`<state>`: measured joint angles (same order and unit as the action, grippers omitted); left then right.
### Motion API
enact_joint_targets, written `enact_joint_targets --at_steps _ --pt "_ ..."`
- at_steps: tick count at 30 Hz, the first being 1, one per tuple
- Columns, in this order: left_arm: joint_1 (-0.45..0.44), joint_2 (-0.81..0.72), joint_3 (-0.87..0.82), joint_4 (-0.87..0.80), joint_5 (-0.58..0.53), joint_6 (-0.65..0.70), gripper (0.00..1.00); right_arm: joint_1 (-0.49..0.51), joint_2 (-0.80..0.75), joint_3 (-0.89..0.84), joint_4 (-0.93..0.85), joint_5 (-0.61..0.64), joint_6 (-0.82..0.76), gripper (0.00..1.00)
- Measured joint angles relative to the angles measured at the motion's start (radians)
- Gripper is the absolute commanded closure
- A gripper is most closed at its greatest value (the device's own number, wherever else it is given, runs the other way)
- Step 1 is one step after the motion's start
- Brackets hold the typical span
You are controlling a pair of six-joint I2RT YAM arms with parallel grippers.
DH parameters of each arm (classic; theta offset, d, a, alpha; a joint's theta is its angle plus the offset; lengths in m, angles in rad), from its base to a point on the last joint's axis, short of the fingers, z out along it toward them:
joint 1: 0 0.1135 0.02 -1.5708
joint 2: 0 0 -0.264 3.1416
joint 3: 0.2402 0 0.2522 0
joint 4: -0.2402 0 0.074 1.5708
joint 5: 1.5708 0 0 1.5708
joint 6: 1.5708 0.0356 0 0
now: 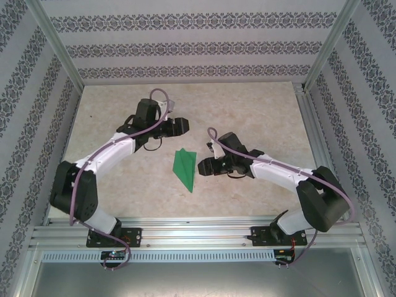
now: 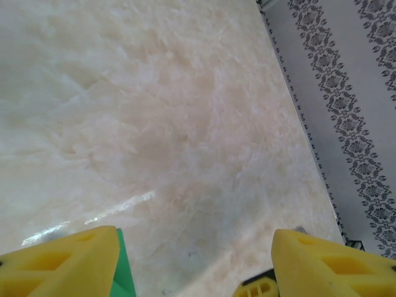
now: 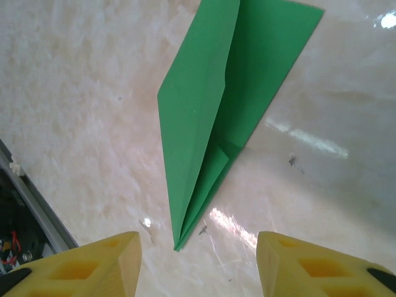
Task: Fold a paper plane with a square sheet of paper (fold left side to right side)
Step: Turn over the paper at the center of the table.
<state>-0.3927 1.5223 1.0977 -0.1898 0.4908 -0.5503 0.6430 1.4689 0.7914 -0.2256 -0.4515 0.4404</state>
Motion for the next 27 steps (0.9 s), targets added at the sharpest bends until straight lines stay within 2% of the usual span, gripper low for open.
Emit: enact_joint_targets --at_steps 4,9,12,17,20,24,27 --pt "0.043 -0.147 -0.166 -0.012 -0.030 -0.014 0.21 -0.009 0.120 0.077 0.057 -0.046 0.016 0.44" --pt "0.066 -0.282 -0.353 -0.059 -0.073 -0.047 0.18 -0.009 0.267 0.171 0.094 -0.075 0.038 0.47" --pt "0.066 -0.342 -0.403 -0.085 -0.090 -0.057 0.17 -0.009 0.334 0.208 0.106 -0.087 0.053 0.54" --pt "0.072 -0.410 -0.439 -0.107 -0.106 -0.061 0.16 -0.009 0.422 0.243 0.142 -0.131 0.090 0.78" --pt "0.073 -0.435 -0.449 -0.119 -0.108 -0.061 0.15 -0.011 0.427 0.243 0.146 -0.153 0.101 0.97" --pt "0.077 -0.481 -0.457 -0.120 -0.096 -0.065 0.08 -0.024 0.379 0.222 0.159 -0.180 0.109 1.00" --pt "0.079 -0.528 -0.459 -0.117 -0.074 -0.084 0.00 -0.053 0.267 0.188 0.160 -0.209 0.112 1.00"
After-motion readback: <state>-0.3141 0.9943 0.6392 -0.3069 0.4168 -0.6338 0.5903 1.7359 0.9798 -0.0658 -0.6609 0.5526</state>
